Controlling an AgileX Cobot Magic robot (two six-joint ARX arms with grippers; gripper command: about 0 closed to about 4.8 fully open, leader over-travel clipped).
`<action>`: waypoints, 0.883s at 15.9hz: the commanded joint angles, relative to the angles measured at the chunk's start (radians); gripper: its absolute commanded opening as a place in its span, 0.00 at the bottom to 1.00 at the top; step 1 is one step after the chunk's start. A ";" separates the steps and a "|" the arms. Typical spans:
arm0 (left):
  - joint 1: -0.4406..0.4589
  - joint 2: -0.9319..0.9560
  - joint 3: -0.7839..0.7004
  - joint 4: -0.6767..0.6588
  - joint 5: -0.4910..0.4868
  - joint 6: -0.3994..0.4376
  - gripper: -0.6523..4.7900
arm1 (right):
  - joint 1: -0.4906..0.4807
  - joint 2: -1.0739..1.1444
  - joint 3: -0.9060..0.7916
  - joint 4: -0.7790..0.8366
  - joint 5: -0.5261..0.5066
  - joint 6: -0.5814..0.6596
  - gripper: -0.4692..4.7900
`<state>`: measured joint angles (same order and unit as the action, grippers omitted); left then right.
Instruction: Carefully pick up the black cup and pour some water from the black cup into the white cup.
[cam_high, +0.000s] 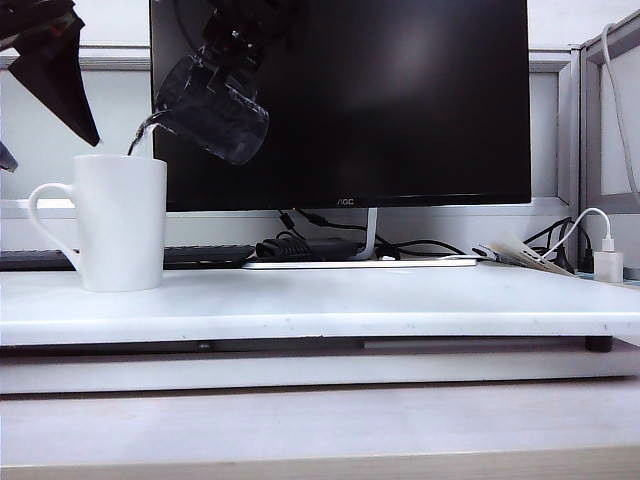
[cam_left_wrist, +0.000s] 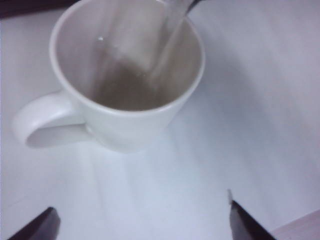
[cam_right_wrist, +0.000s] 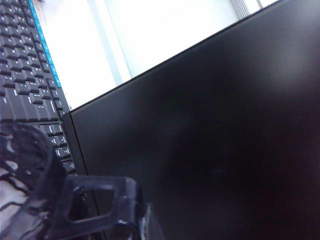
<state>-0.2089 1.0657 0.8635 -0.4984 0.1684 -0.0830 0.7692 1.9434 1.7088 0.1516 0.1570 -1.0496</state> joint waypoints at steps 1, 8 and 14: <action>-0.002 -0.002 0.001 -0.003 0.000 -0.003 1.00 | 0.012 -0.010 0.011 0.046 -0.002 -0.044 0.08; -0.002 -0.002 0.001 -0.014 0.000 -0.003 1.00 | 0.013 -0.010 0.011 0.047 -0.001 -0.108 0.08; -0.002 -0.002 0.001 -0.015 -0.011 -0.003 1.00 | 0.015 -0.010 0.011 0.080 0.002 -0.142 0.08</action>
<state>-0.2089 1.0657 0.8635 -0.5167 0.1680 -0.0830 0.7803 1.9434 1.7130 0.1833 0.1574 -1.1873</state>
